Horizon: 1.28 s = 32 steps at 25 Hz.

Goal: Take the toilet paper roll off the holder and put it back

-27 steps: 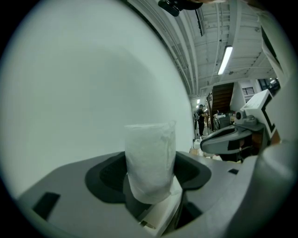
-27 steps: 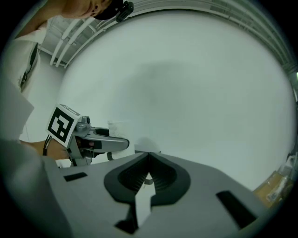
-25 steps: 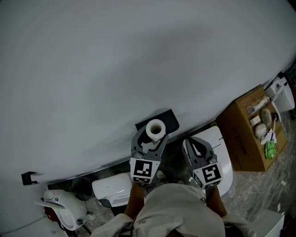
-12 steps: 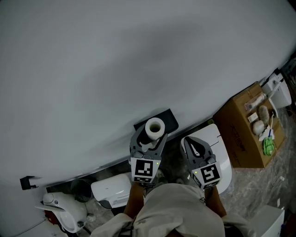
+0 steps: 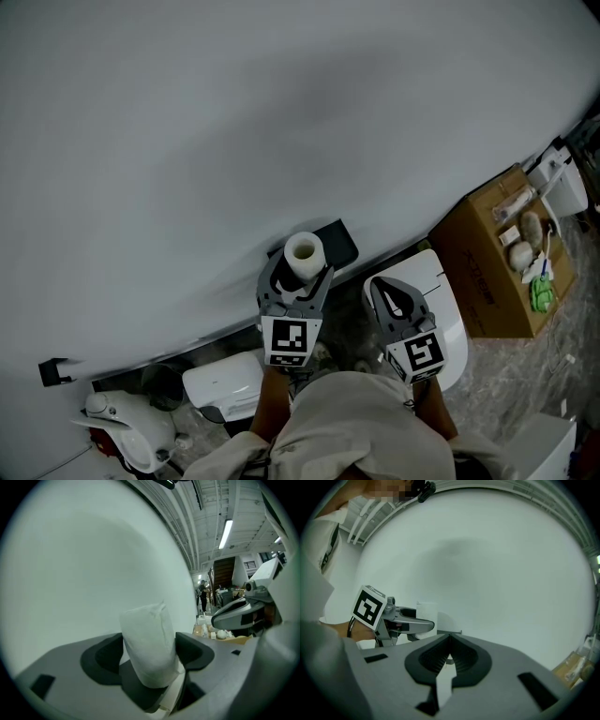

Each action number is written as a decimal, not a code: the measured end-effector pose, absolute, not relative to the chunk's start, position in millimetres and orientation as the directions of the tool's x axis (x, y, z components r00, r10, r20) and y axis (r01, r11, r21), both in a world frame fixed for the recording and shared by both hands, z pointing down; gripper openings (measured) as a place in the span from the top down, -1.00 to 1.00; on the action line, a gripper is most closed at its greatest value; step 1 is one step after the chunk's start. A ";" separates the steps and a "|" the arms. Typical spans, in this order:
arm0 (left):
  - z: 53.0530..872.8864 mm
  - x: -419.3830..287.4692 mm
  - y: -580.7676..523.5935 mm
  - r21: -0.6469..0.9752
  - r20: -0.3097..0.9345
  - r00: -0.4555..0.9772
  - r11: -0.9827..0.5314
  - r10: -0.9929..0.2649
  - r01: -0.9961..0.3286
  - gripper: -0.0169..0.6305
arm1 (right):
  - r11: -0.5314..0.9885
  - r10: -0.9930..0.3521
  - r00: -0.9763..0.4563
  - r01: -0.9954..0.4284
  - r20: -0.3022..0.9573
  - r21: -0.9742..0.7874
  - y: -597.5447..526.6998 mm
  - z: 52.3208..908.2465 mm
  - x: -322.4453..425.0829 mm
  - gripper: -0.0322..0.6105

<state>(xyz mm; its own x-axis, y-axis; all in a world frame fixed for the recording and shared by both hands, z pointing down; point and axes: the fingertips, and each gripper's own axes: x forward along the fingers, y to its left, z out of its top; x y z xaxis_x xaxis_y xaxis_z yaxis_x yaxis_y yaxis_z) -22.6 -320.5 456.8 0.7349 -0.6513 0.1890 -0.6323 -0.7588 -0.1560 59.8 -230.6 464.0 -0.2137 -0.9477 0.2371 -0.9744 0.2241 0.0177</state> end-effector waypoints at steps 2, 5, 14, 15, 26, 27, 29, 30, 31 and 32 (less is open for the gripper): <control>455.3 -22.3 -320.2 -0.165 0.190 0.731 -0.755 -0.656 -0.635 -0.11 | 0.224 -0.948 -0.214 -0.974 0.235 0.018 -229.6 462.8 61.0 0.90; 454.6 -22.7 -319.5 -0.167 0.191 0.725 -0.750 -0.662 -0.640 -0.11 | 0.227 -0.947 -0.217 -0.974 0.236 0.018 -228.7 461.9 61.9 0.90; 450.8 -29.3 -314.1 -0.164 0.183 0.709 -0.732 -0.682 -0.662 -0.11 | 0.246 -0.945 -0.236 -0.969 0.228 0.014 -225.6 460.5 61.3 0.90; 449.3 -30.4 -312.4 -0.165 0.179 0.706 -0.729 -0.685 -0.665 -0.12 | 0.251 -0.944 -0.241 -0.968 0.227 0.016 -224.7 460.2 60.9 0.90; 428.9 -50.7 -284.2 -0.171 0.116 0.684 -0.693 -0.720 -0.700 -0.11 | 0.316 -0.931 -0.307 -0.949 0.198 0.012 -216.4 453.3 51.3 0.91; 426.7 -52.6 -280.6 -0.172 0.110 0.684 -0.692 -0.721 -0.701 -0.11 | 0.322 -0.930 -0.314 -0.947 0.193 0.012 -215.3 452.5 50.2 0.91; 423.2 -56.0 -273.4 -0.172 0.100 0.684 -0.689 -0.723 -0.703 -0.11 | 0.338 -0.925 -0.329 -0.941 0.189 0.016 -213.0 450.4 47.8 0.90; 422.0 -57.5 -269.8 -0.171 0.098 0.683 -0.688 -0.724 -0.705 -0.10 | 0.346 -0.923 -0.336 -0.938 0.188 0.018 -211.6 449.3 46.3 0.91; 421.4 -59.0 -266.4 -0.169 0.096 0.682 -0.687 -0.725 -0.707 -0.10 | 0.354 -0.920 -0.345 -0.935 0.187 0.019 -210.1 448.7 44.8 0.91; 421.3 -60.3 -263.0 -0.163 0.096 0.681 -0.686 -0.726 -0.709 -0.10 | 0.364 -0.917 -0.354 -0.931 0.186 0.020 -208.3 448.8 43.4 0.91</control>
